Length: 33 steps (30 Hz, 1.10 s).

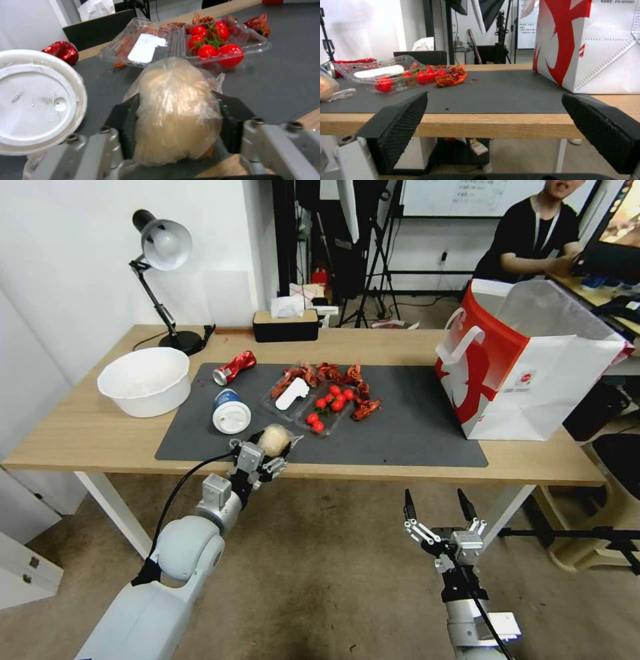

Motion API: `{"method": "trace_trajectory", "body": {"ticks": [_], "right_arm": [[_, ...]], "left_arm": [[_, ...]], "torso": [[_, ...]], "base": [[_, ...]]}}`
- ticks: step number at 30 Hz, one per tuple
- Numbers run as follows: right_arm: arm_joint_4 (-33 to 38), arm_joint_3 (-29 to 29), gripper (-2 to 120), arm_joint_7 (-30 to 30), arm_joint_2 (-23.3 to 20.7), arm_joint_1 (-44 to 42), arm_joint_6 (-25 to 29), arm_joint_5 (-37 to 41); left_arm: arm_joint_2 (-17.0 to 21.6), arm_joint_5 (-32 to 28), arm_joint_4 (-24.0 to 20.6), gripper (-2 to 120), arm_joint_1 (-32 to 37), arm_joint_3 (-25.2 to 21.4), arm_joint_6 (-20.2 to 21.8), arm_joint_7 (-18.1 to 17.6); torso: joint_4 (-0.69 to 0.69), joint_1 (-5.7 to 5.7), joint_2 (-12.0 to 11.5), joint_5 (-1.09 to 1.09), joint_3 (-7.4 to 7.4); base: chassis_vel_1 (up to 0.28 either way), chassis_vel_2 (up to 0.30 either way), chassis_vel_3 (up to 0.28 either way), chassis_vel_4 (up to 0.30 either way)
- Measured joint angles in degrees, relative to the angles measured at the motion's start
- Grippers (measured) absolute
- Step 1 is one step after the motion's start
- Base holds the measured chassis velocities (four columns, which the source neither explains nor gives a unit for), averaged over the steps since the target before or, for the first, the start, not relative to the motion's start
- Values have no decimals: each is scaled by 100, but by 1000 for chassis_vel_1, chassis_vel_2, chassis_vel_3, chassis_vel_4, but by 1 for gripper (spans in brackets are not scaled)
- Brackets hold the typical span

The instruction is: Pick up the trash from the table and place it into the takeout bag.

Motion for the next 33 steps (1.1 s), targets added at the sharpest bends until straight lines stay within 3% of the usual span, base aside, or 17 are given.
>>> {"method": "trace_trajectory", "body": {"ticks": [7, 12, 19, 25, 33], "right_arm": [[2, -10, 100, 8, 15, 4, 0, -12], [6, -10, 100, 13, 14, 3, 0, -13], [3, -27, 100, 13, 14, 3, 0, -15], [19, -47, 100, 9, 10, -5, 0, -20], [28, -53, 100, -12, 9, -15, 3, -24]], "left_arm": [[68, 5, 12, 18, 33, -32, -5, -4], [75, -3, 46, 5, 36, -12, -125, 40], [112, -459, -113, 4, 42, 8, -634, 150], [364, -1461, -363, 4, -91, 69, -1130, 493], [545, -1999, -404, 3, -353, 156, -1226, 720]], "torso": [[0, 0, 0, 0, 0], [0, 0, 0, 0, 0], [-1, 1, 0, 0, 1], [0, 1, 0, 0, 1], [0, 1, 0, 0, 1]], "base": [[0, 0, 0, 0], [0, 0, 0, 0], [0, 0, 0, 0], [0, 0, 0, 0], [0, 0, 0, 0]]}}
